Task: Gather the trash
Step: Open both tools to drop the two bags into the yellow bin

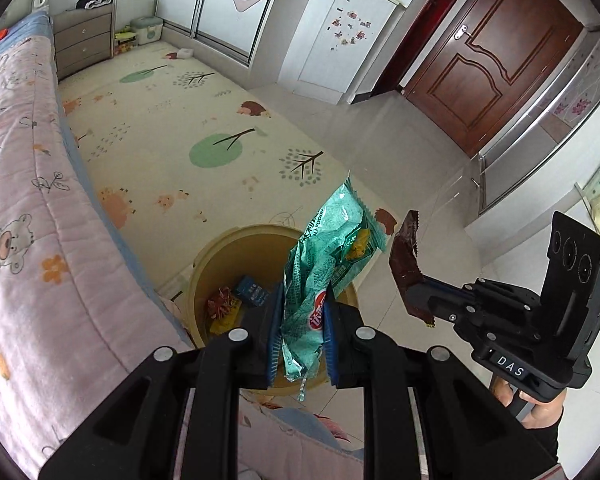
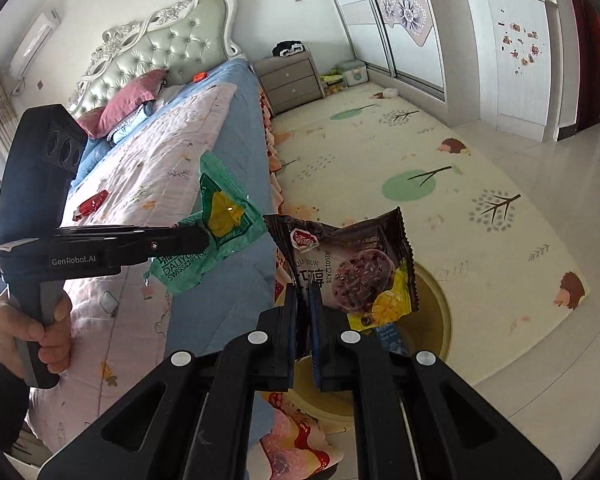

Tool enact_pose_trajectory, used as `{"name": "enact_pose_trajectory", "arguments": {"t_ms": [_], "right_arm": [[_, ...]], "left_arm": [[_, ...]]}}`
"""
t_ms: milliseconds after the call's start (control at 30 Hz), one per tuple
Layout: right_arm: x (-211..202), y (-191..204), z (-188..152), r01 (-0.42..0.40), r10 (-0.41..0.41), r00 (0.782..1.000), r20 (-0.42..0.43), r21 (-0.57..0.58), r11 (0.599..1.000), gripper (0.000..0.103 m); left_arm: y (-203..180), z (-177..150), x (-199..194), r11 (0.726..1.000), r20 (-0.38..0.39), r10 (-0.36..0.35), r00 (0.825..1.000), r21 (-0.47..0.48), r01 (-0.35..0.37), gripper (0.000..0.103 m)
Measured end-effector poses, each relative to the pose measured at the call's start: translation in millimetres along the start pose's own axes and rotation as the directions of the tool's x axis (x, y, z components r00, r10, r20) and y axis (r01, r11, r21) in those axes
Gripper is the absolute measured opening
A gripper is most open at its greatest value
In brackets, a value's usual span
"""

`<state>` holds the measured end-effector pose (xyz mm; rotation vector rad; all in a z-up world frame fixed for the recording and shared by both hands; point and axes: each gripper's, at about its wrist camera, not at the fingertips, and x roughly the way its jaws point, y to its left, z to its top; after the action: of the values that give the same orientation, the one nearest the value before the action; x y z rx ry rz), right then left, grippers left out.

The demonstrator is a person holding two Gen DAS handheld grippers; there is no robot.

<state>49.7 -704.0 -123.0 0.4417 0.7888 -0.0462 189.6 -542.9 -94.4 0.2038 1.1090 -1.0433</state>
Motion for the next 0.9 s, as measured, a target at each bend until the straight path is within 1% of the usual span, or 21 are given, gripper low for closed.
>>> {"name": "enact_pose_trajectory", "arguments": {"t_ms": [67, 100, 133, 167, 233, 300, 400, 633, 733, 900], "right_arm": [[7.1, -1.4, 0.4, -0.020, 0.020, 1.000, -0.020, 0.003, 1.000, 0.014], [10.5, -1.6, 1.0, -0.015, 0.015, 1.000, -0.026, -0.009, 1.000, 0.026], [12.8, -1.4, 0.4, 0.000, -0.001, 1.000, -0.023, -0.021, 1.000, 0.033], [14.8, -1.0, -0.7, 0.019, -0.020, 1.000, -0.019, -0.028, 0.999, 0.043], [18.1, -4.3, -2.3, 0.031, -0.031, 0.999, -0.018, -0.023, 0.999, 0.043], [18.9, -8.6, -3.1, 0.011, -0.011, 1.000, -0.016, 0.004, 1.000, 0.043], [16.7, -13.0, -2.9, -0.007, 0.008, 1.000, -0.013, 0.037, 0.999, 0.043], [-0.8, -3.4, 1.9, -0.004, 0.004, 1.000, 0.006, 0.019, 1.000, 0.043], [-8.6, 6.4, 4.9, -0.013, 0.013, 1.000, 0.019, 0.013, 1.000, 0.043], [-17.4, 34.9, 10.8, -0.037, 0.038, 0.999, 0.034, -0.029, 0.999, 0.043]], "left_arm": [[2.8, 3.7, 6.0, 1.000, -0.009, 0.018, 1.000, -0.011, -0.018, 0.035], [3.6, 2.1, 5.7, 1.000, -0.012, 0.022, 1.000, -0.016, -0.022, 0.059], [5.3, 2.5, 5.3, 0.999, -0.009, 0.031, 0.999, -0.022, -0.031, 0.074], [6.4, 3.7, 4.1, 0.999, 0.002, 0.043, 0.999, -0.027, -0.043, 0.076], [6.8, 4.6, 4.1, 0.998, 0.004, 0.051, 0.999, -0.023, -0.051, 0.077], [6.9, 4.0, 3.2, 0.998, 0.006, 0.067, 0.998, -0.016, -0.067, 0.079], [5.2, 4.0, 2.2, 0.998, 0.008, 0.063, 0.998, -0.003, -0.063, 0.079], [0.6, -1.5, -13.6, 0.998, 0.031, 0.059, 0.998, 0.018, -0.060, 0.079], [3.0, -9.1, -30.9, 0.997, 0.055, 0.069, 0.996, 0.021, -0.070, 0.079], [16.0, -24.1, -69.4, 0.993, 0.100, 0.115, 0.988, 0.021, -0.118, 0.079]]}}
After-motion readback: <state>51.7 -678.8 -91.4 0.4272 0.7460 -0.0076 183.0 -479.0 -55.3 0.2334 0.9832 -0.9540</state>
